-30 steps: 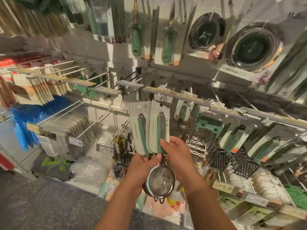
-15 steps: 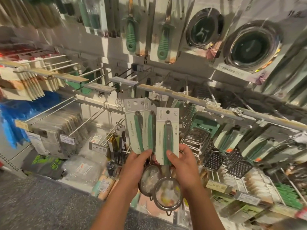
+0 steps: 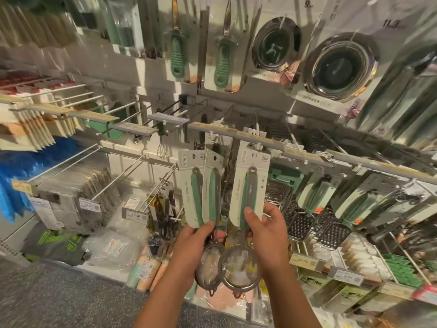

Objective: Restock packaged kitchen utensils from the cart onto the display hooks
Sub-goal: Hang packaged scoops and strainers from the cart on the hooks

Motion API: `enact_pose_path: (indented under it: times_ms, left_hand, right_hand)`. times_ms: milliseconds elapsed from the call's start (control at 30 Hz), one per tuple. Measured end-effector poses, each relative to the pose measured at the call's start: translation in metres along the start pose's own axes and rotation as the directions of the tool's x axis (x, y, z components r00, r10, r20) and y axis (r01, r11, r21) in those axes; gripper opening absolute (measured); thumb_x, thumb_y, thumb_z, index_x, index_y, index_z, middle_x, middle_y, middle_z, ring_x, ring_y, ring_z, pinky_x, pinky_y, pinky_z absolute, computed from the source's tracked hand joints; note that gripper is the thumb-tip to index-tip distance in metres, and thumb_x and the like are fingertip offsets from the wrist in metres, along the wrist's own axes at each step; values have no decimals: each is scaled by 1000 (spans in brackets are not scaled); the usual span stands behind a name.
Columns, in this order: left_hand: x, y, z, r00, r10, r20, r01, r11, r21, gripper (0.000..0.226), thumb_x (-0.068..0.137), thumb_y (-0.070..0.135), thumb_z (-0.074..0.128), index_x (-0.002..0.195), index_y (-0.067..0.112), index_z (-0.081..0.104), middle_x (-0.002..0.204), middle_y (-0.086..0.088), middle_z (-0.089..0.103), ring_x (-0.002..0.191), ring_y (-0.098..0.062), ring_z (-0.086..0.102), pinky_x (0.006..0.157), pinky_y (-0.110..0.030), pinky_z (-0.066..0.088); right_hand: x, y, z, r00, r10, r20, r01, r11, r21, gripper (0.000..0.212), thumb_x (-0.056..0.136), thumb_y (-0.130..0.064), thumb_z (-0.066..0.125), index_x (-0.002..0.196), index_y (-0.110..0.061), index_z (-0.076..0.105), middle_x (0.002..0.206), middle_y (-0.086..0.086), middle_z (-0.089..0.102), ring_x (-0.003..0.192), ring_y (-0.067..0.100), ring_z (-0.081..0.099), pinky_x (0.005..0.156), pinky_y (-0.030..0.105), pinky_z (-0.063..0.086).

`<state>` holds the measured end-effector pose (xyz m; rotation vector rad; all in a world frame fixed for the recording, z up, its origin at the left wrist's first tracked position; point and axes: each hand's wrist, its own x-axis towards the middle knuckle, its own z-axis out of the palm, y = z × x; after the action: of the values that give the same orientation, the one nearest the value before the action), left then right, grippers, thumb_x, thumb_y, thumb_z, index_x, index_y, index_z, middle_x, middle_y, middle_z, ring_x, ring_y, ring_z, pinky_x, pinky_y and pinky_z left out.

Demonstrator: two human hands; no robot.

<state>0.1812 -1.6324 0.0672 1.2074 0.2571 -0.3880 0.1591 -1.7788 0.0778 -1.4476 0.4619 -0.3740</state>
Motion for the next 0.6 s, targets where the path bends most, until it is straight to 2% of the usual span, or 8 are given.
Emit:
enact_pose_path:
  times_ms: [67,133,200,333,433,467,533,600]
  left_hand:
    - [-1,0,-3,1000,3,-5,-3,1000,7,16,100,20,66,115,16,67,92,-17,79,95,-30,76,99,-52,56]
    - [-3,3,-7,1000,19,-3,-19,1000,14,15,100,21,65,115,19,67,92,-16,79,94,-28,76,99,-51,56]
    - [-4,5,-11,999,39,-9,-39,999,14,16,101,20,64,117,20,67,91,-15,80,91,-25,77,99,-48,56]
    - [-4,7,-17,998,56,-16,-56,998,5,15,101,24,65,115,21,63,90,-13,80,93,-25,76,101,-49,55]
    - [-4,8,-18,1000,18,-13,-19,999,-38,25,101,32,64,116,15,56,91,-13,80,89,-28,75,95,-48,57]
    - [-5,9,-18,1000,10,-9,-11,998,-54,28,101,34,64,117,14,56,91,-14,80,87,-28,75,92,-46,58]
    - [-6,10,-17,1000,-1,7,1,997,-71,31,100,36,64,119,13,57,92,-16,80,87,-29,75,92,-46,58]
    - [-6,9,-18,999,-18,27,20,995,-93,33,99,37,64,121,14,57,95,-19,79,88,-32,75,95,-50,58]
  right_hand:
    - [5,-2,1,1000,-28,-13,28,1000,-8,39,93,-32,76,126,-21,58,106,8,76,87,28,69,75,40,55]
    - [9,-5,3,999,-43,-17,42,998,-36,41,91,-39,76,125,-25,58,108,5,76,92,26,71,78,42,56]
    - [14,-8,6,998,-58,-35,56,997,-49,33,94,-35,74,121,-25,59,103,1,78,87,20,73,78,41,57]
    - [26,-17,15,995,-58,-76,49,992,-114,37,93,-42,73,123,-27,58,106,-2,75,93,23,72,85,47,58]
    - [34,-22,17,999,-41,-32,36,988,-147,27,101,-35,65,123,-23,58,107,-4,71,87,13,66,75,33,53]
    - [35,-22,17,1000,-22,-18,19,990,-139,34,102,-33,63,133,-22,54,118,-3,69,94,13,65,81,32,53]
    - [32,-18,18,1000,15,4,-14,994,-106,63,103,-36,62,158,-22,35,154,0,50,131,21,55,110,42,45]
    - [27,-14,20,998,48,41,-44,995,-93,68,103,-37,61,162,-25,29,163,-4,38,146,22,41,119,43,35]
